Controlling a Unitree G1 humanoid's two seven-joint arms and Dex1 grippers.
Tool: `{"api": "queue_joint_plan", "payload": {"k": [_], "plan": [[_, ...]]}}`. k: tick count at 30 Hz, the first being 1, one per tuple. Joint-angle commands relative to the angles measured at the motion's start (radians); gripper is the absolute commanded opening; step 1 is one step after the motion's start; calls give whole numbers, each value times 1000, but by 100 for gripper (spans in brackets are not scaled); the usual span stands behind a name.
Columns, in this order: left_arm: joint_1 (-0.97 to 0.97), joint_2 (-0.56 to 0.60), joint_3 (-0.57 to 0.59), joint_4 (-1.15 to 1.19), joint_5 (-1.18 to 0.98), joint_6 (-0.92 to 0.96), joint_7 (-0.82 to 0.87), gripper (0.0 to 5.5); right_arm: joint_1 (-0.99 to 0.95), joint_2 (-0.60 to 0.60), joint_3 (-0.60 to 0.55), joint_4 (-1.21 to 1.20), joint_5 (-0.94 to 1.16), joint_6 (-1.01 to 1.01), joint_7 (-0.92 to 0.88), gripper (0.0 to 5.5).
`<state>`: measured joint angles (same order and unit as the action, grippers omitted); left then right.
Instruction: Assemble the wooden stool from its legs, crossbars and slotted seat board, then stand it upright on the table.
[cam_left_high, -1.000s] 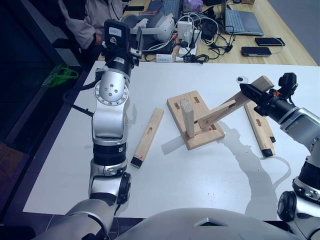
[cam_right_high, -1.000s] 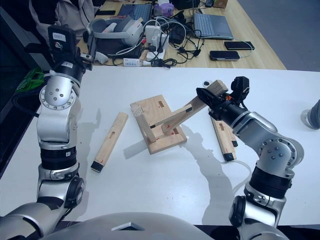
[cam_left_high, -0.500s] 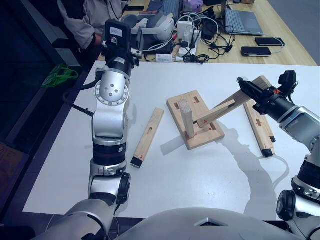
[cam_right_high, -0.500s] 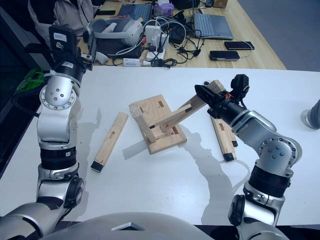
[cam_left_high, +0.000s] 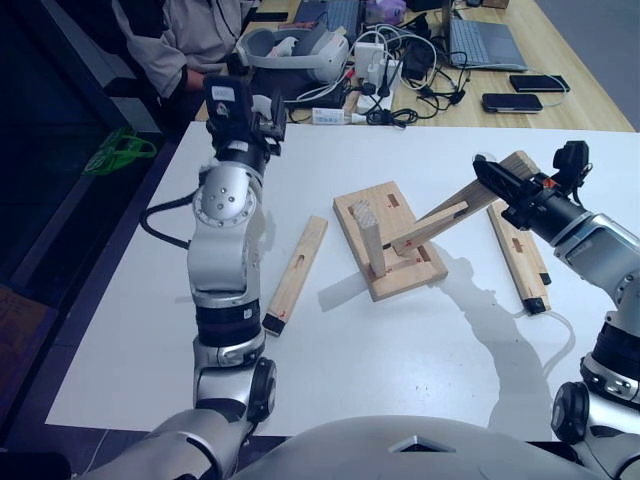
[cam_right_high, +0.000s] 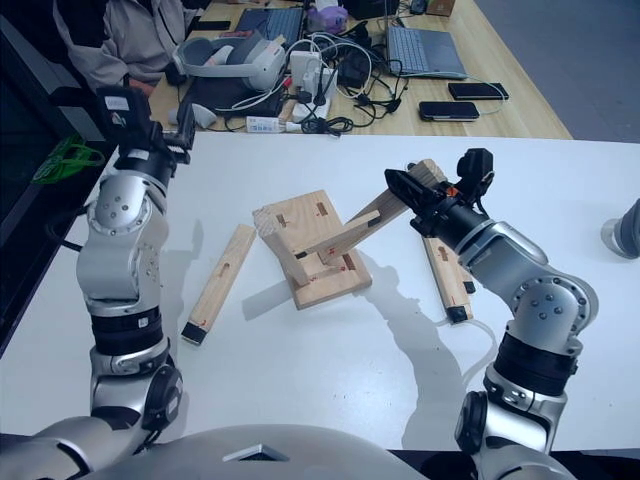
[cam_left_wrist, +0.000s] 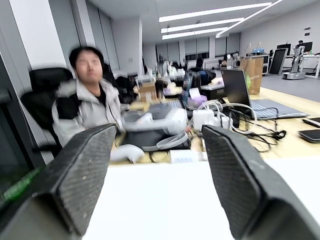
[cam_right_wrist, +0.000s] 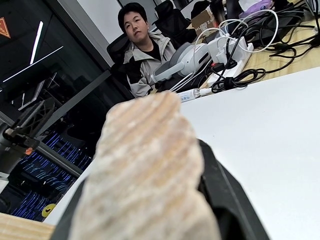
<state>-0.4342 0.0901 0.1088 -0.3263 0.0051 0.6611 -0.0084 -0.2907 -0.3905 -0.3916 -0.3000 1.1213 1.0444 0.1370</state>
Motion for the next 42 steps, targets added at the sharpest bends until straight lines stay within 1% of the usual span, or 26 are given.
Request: {"api": "queue_joint_plan", "payload": {"k": [1, 7, 13, 15, 17, 19, 23, 28, 33, 42], "plan": [[71, -52, 13, -89, -55, 140, 8, 316, 1, 3, 10, -15, 7, -12, -6, 99], [116, -83, 34, -153, -109, 329, 16, 316, 6, 3, 16, -16, 5, -25, -7, 99], [150, -95, 38, -212, -127, 391, 24, 316, 8, 0, 20, -15, 3, -36, -6, 99], [191, -90, 29, -230, -114, 315, 27, 316, 15, 2, 21, -18, -5, -45, -10, 99], [240, -36, -7, -217, -73, 210, 12, 316, 21, 6, 24, -19, -13, -53, -15, 99], [279, 5, -22, -185, -37, 92, 1, 316, 20, 7, 28, -20, -15, -56, -16, 99], [357, 42, -30, -102, -3, -115, -17, 316, 14, 3, 35, -18, -10, -57, -15, 99], [478, 62, -58, -30, 16, -273, -53, 316, 16, -1, 40, -19, -6, -58, -13, 99], [522, 70, -75, 5, 23, -355, -71, 316, 16, -3, 45, -21, 0, -56, -11, 99], [507, 55, -81, 12, 14, -374, -79, 316, 20, -22, 79, -50, -15, -62, 25, 99]]}}
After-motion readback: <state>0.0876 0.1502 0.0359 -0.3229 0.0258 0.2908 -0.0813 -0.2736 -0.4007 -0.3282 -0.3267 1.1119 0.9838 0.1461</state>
